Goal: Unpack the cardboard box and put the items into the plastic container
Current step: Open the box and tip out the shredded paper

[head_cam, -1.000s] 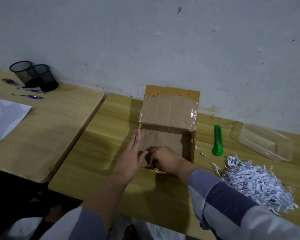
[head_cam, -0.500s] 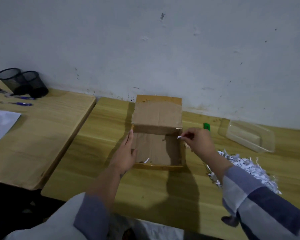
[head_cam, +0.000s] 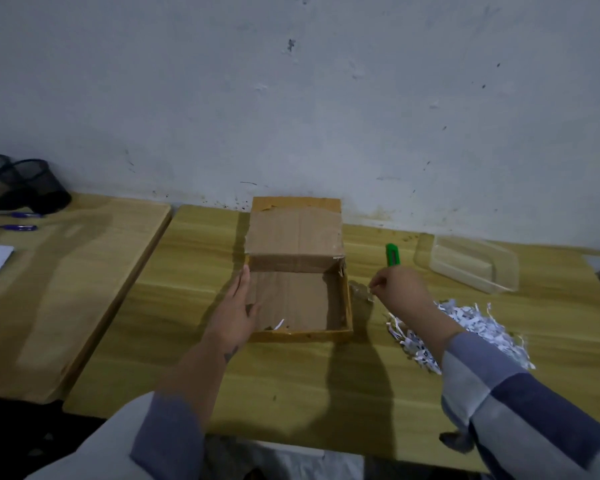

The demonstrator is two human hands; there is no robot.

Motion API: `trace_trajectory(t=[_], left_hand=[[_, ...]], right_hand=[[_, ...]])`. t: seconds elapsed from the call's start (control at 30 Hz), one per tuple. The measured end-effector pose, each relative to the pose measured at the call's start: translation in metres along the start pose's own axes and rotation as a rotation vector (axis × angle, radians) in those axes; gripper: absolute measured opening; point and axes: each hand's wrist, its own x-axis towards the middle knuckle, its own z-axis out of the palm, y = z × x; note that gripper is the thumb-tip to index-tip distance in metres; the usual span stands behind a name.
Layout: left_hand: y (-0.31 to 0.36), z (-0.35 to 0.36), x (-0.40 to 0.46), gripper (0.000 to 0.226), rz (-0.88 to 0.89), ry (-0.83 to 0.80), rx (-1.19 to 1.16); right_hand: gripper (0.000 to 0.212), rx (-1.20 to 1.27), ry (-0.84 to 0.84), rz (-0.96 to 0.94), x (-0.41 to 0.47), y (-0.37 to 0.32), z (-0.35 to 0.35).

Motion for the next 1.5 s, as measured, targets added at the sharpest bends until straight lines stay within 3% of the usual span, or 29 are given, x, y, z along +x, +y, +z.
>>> trace_trajectory(t=[0.1, 0.2, 0.43, 0.8, 0.93, 1.17, 1.5], left_hand=[[0.002, -0.001, -0.003, 0.075, 0.004, 0.007, -0.006], [0.004, -0.002, -0.009, 0.075, 0.013, 0.025, -0.022], [0.006, -0.006, -0.020, 0.077, 0.041, 0.030, -0.047], [0.001, -0.008, -0.014, 0.077, -0.012, -0.007, -0.020], [0.004, -0.009, -0.013, 0.077, -0.005, -0.023, -0.025], [0.006, -0.008, -0.010, 0.076, -0.006, -0.019, -0.018], [-0.001, -0.003, -0.012, 0.078, 0.042, 0.005, -0.038]], right_hand=[[0.022, 0.116, 0.017, -0.200, 0.000, -0.032, 0.002], [0.021, 0.092, -0.172, -0.382, -0.004, -0.069, 0.021], [0.021, -0.168, -0.401, -0.529, 0.007, -0.103, 0.073], [0.010, -0.263, -0.365, -0.599, 0.012, -0.104, 0.091], [0.015, -0.288, -0.352, -0.552, 0.011, -0.096, 0.088], [0.014, -0.106, -0.290, -0.438, 0.015, -0.075, 0.063], [0.023, -0.152, -0.367, -0.468, 0.008, -0.091, 0.079]])
